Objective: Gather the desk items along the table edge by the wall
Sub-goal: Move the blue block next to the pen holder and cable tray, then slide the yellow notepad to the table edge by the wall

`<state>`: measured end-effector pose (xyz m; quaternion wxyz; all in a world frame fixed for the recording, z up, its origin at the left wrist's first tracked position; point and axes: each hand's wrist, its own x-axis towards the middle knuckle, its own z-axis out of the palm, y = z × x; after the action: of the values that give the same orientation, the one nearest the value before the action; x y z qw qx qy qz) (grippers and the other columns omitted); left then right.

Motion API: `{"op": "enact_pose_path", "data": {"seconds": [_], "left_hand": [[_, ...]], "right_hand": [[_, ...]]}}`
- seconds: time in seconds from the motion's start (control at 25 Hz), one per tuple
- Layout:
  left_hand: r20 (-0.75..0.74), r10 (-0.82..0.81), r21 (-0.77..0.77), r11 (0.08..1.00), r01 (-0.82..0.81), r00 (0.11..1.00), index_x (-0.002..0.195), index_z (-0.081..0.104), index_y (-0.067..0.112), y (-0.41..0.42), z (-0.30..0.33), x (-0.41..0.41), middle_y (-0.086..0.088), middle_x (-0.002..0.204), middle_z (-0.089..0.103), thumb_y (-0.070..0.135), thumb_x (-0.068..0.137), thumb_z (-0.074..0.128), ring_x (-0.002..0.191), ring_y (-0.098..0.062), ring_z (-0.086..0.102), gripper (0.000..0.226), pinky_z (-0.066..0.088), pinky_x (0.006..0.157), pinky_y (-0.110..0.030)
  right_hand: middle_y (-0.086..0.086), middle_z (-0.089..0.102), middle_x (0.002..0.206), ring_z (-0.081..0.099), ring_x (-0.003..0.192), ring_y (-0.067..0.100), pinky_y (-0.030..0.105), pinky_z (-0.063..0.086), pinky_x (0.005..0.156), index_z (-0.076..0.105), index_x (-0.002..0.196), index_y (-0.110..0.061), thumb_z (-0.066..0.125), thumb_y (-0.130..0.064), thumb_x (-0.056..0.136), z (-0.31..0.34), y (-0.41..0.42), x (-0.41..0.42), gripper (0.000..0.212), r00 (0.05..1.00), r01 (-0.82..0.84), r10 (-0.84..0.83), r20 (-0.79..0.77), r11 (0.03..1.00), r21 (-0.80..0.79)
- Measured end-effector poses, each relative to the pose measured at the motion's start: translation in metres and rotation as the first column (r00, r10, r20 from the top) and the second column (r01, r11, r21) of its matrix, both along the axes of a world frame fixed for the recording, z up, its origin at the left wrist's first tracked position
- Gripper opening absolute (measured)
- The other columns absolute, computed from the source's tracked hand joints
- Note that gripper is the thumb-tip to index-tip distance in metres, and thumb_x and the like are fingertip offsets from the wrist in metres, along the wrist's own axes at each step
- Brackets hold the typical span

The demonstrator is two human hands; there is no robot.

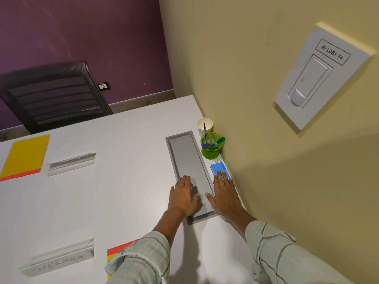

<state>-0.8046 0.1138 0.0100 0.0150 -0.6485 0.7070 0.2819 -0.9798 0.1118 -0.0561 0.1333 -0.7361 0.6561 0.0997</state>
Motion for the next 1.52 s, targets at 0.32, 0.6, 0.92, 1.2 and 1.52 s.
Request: {"op": "enact_pose_path", "data": {"seconds": [0.32, 0.6, 0.92, 1.2, 1.52], "left_hand": [[0.014, 0.005, -0.029, 1.0, -0.005, 1.0, 0.155, 0.012, 0.01, 0.019, 0.004, 0.01, -0.009, 0.164, 0.013, 0.037, 0.098, 0.048, 0.152, -0.026, 0.01, 0.073, 0.019, 0.122, -0.046], [0.051, 0.051, -0.075, 0.996, -0.047, 0.997, 0.155, 0.012, 0.012, 0.065, 0.007, 0.036, -0.008, 0.164, 0.01, 0.039, 0.099, 0.04, 0.152, -0.025, 0.008, 0.068, 0.017, 0.122, -0.045], [0.155, 0.166, -0.024, 0.986, -0.164, 0.974, 0.156, 0.011, 0.013, 0.169, 0.006, 0.114, -0.008, 0.165, 0.008, 0.04, 0.101, 0.038, 0.152, -0.025, 0.006, 0.067, 0.016, 0.122, -0.045], [0.192, 0.258, 0.026, 0.963, -0.268, 0.947, 0.155, 0.012, 0.012, 0.25, -0.008, 0.186, -0.009, 0.164, 0.01, 0.041, 0.099, 0.043, 0.151, -0.028, 0.01, 0.07, 0.021, 0.12, -0.047], [0.113, 0.323, 0.121, 0.934, -0.336, 0.94, 0.151, 0.021, 0.007, 0.302, -0.034, 0.206, -0.018, 0.159, 0.02, 0.043, 0.092, 0.054, 0.146, -0.034, 0.02, 0.076, 0.031, 0.114, -0.048]], "right_hand": [[0.021, -0.009, 0.164, -0.007, 0.153, 0.036, 0.049, 0.003, 0.124, -0.003, 0.157, -0.005, 0.024, -0.061, 0.1, 0.01, 0.005, -0.002, 0.085, 0.999, -0.033, 0.034, 0.033, 0.999, -0.02], [0.017, -0.016, 0.164, -0.013, 0.153, 0.035, 0.053, -0.001, 0.122, -0.007, 0.157, -0.011, 0.019, -0.063, 0.099, 0.024, 0.033, 0.032, 0.082, 0.984, -0.175, 0.176, 0.006, 0.984, -0.024], [0.015, -0.013, 0.165, -0.011, 0.153, 0.031, 0.052, -0.002, 0.123, -0.004, 0.158, -0.011, 0.02, -0.062, 0.1, 0.029, 0.113, 0.106, 0.081, 0.939, -0.333, 0.335, 0.077, 0.942, -0.038], [0.013, -0.013, 0.166, -0.01, 0.154, 0.031, 0.05, -0.001, 0.124, -0.002, 0.158, -0.012, 0.023, -0.059, 0.1, 0.015, 0.189, 0.162, 0.079, 0.912, -0.391, 0.386, 0.138, 0.92, 0.005], [0.019, 0.019, 0.162, 0.027, 0.144, 0.038, 0.049, 0.036, 0.112, 0.011, 0.157, -0.011, 0.034, -0.058, 0.099, 0.006, 0.261, 0.183, 0.078, 0.964, -0.218, 0.183, 0.193, 0.959, 0.181]]}}
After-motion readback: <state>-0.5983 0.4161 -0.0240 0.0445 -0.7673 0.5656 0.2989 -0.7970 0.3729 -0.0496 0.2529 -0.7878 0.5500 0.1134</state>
